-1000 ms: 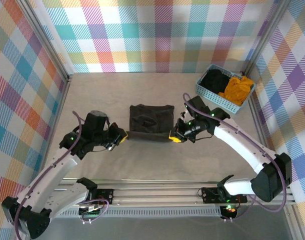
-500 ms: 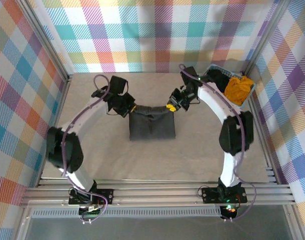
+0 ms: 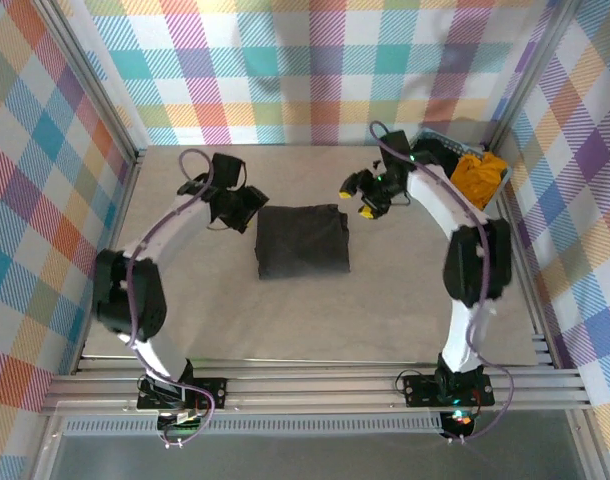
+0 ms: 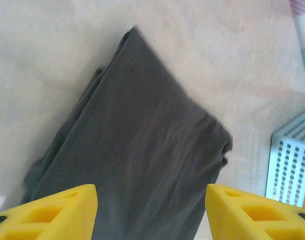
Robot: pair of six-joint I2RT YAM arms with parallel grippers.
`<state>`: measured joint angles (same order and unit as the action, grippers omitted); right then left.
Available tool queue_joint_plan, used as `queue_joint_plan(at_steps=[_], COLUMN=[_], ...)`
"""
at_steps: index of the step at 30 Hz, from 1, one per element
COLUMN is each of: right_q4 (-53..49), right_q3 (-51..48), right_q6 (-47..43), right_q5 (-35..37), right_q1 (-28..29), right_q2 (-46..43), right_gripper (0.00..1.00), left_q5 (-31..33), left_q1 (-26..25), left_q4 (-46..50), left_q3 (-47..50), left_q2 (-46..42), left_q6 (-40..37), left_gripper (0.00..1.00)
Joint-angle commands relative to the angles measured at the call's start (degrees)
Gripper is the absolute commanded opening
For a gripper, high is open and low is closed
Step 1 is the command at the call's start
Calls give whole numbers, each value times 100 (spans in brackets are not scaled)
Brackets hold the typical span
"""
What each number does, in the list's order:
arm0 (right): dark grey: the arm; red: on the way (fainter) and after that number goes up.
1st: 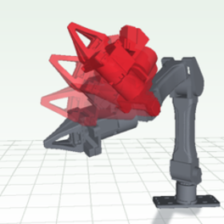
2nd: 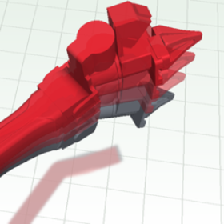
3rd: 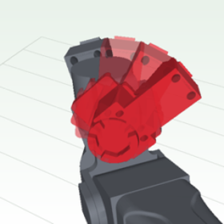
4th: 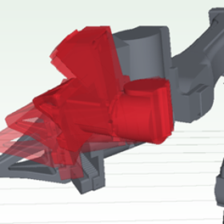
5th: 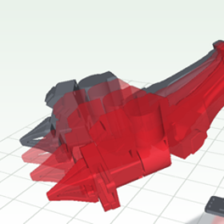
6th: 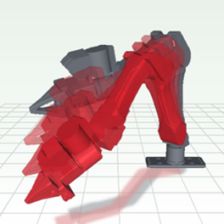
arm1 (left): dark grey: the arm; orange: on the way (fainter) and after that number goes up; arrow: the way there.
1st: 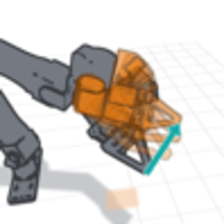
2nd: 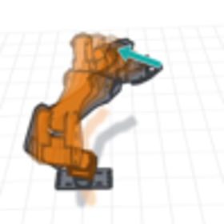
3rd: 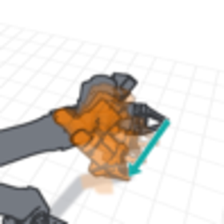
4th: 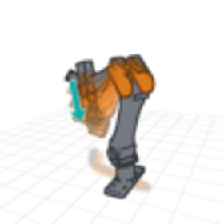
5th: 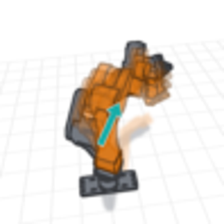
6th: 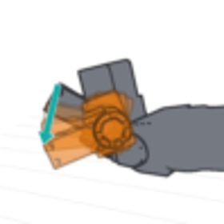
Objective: Fold and stack the t-shirts
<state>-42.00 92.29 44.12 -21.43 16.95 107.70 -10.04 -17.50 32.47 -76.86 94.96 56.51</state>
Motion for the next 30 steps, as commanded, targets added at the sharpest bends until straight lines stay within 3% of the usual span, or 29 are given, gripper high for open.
queue_joint_plan(at_steps=[1,3,4,5,6,9,11,14,17,19,21,23,25,27,30], right_q4=[1388,1868,1972,1885,1689,1063,938,278,702,805,797,909,892,731,480], right_q3=[-1728,-2732,-3176,-3430,-3596,-3689,-3627,-3016,-3119,-3083,-2880,-2691,-2549,-2473,-2551], right_q6=[-54,-239,-348,-402,-463,-750,-974,-912,-645,-438,-312,-266,-237,-282,-407], right_q5=[296,752,1091,1399,1631,1880,1671,1476,1190,1040,825,511,324,316,375], right_q1=[45,45,44,30,-24,-181,-183,-183,-193,-226,-235,-236,-236,-234,-245], right_q2=[-1352,-2293,-2843,-3259,-3691,-4439,-4429,-3570,-3395,-3250,-2967,-2731,-2615,-2657,-2938], right_gripper=[63,68,75,92,100,100,100,100,98,93,91,89,88,88,89], left_q5=[-135,72,204,324,484,715,589,176,-185,-252,-310,112,687,936,1181], left_q1=[-70,-37,-7,13,18,27,35,11,-454,-977,-1496,-2073,-2527,-2739,-3001], left_q4=[-212,-97,46,190,392,788,746,578,-217,-604,-1062,-1702,-1857,-1993,-2412], left_q3=[847,1286,1443,1514,1541,1545,1616,1629,1806,1847,2033,2219,2035,1846,1806], left_q2=[-861,-1465,-1803,-2077,-2342,-2788,-2781,-2280,-1873,-1571,-1289,-1107,-884,-570,-111], left_q6=[-52,-139,-228,-378,-579,-1162,-1252,-725,387,1506,2829,4023,4719,5024,5611], left_gripper=[59,60,73,93,100,100,100,100,100,96,86,69,51,50,57])
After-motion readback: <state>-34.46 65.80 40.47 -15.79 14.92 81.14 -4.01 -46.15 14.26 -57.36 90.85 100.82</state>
